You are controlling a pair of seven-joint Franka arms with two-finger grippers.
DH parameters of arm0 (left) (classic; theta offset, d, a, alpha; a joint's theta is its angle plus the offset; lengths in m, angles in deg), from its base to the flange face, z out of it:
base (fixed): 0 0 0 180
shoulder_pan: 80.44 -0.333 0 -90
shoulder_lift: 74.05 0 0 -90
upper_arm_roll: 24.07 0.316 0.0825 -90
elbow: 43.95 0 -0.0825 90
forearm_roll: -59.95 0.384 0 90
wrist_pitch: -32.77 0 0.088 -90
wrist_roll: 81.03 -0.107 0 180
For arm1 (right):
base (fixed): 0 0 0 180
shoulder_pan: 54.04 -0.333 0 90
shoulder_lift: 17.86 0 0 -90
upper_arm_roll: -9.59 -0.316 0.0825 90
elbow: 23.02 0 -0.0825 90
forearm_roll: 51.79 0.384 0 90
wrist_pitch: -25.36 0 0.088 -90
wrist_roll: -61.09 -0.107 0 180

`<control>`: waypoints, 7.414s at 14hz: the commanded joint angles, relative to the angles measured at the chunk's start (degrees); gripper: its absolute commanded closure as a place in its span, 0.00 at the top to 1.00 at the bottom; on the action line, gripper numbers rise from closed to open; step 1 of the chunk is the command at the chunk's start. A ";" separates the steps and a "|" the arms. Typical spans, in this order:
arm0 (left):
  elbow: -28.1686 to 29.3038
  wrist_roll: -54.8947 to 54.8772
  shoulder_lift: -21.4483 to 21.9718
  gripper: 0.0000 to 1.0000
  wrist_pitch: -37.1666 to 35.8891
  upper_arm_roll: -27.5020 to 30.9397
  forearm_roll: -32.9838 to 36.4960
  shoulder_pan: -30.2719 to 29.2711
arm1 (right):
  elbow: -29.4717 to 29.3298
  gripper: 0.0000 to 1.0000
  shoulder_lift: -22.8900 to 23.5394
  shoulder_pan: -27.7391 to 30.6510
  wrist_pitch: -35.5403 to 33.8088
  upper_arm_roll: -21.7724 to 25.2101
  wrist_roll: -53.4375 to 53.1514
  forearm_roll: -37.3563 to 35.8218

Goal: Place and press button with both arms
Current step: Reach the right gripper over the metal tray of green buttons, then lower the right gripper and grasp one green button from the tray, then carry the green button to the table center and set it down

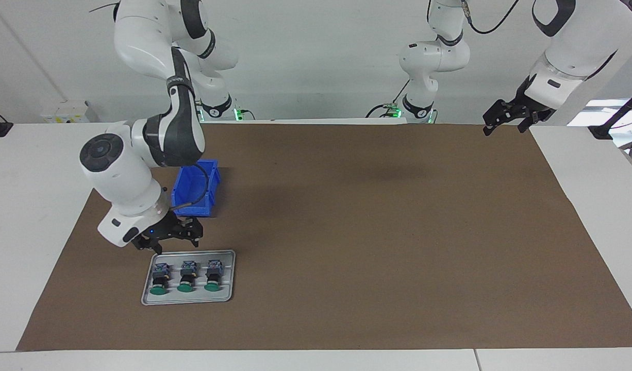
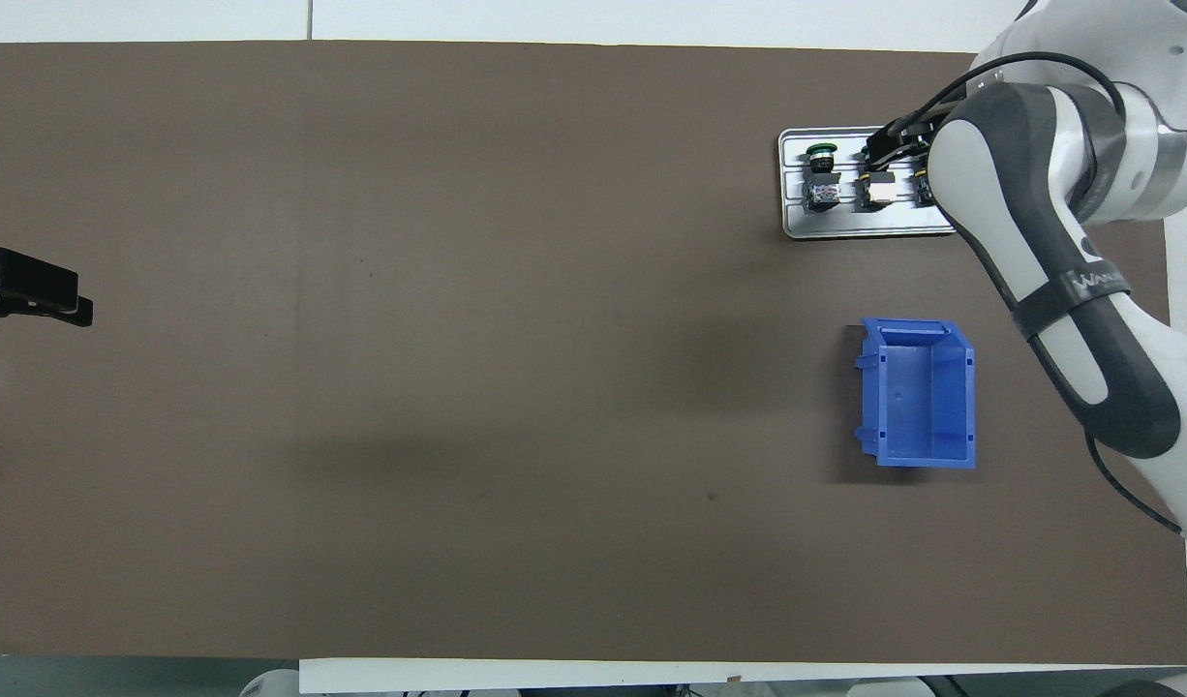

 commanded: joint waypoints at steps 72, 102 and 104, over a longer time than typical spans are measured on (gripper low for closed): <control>1.36 -0.42 1.21 1.00 0.40 -0.16 -0.69 -0.75 | 3.93 0.10 0.79 -32.55 2.45 4.26 -115.30 7.10; 1.01 14.30 1.03 1.00 -0.57 -0.34 -0.34 -0.22 | 11.43 0.86 -2.55 -33.43 -1.90 6.62 -103.12 9.30; 1.27 18.38 1.12 1.00 -0.74 -0.69 -0.34 0.74 | 8.00 0.86 -3.08 -33.08 -7.70 9.43 -95.83 9.65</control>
